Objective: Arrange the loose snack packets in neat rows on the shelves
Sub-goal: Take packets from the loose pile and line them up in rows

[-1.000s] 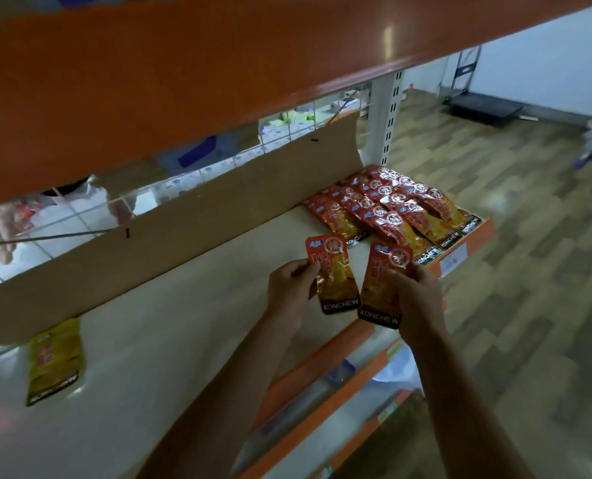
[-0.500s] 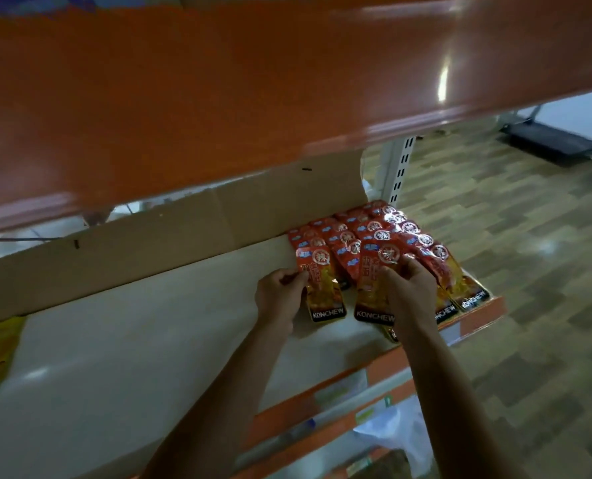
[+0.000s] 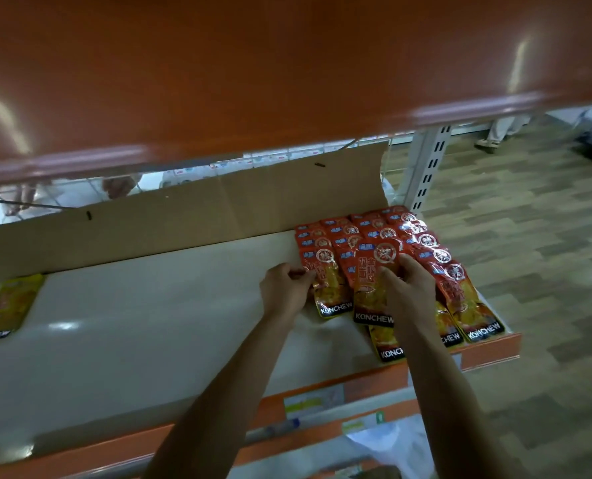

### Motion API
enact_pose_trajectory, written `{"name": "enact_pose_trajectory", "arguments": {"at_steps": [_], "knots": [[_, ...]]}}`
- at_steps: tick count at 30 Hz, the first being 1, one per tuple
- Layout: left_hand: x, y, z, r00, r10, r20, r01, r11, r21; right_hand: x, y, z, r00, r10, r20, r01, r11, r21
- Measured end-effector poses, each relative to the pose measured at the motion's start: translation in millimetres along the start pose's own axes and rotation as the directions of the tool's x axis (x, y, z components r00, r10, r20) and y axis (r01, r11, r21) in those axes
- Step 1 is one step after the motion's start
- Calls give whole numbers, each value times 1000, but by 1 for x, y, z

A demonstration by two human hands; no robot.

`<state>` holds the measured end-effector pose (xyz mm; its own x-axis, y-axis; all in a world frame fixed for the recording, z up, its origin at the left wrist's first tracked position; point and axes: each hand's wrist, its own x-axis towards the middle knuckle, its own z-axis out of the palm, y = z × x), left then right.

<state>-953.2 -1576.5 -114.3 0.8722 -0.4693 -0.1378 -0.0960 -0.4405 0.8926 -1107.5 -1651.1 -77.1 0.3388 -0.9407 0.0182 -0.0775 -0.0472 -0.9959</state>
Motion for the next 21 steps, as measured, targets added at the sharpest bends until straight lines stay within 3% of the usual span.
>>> {"name": "enact_pose_trajectory", "arguments": {"at_steps": [13, 17, 21], "knots": [[-5, 6, 1, 999, 27, -21, -26, 998, 51, 6, -2, 1, 997, -4, 73, 7, 999, -46], [-14, 10, -1, 967, 232, -102, -205, 953, 221, 8, -2, 5, 994, 24, 105, -22, 999, -23], [-24, 17, 0, 967, 255, 32, -256, 966, 39, 8, -2, 13, 987, 10, 159, -4, 999, -36]]}}
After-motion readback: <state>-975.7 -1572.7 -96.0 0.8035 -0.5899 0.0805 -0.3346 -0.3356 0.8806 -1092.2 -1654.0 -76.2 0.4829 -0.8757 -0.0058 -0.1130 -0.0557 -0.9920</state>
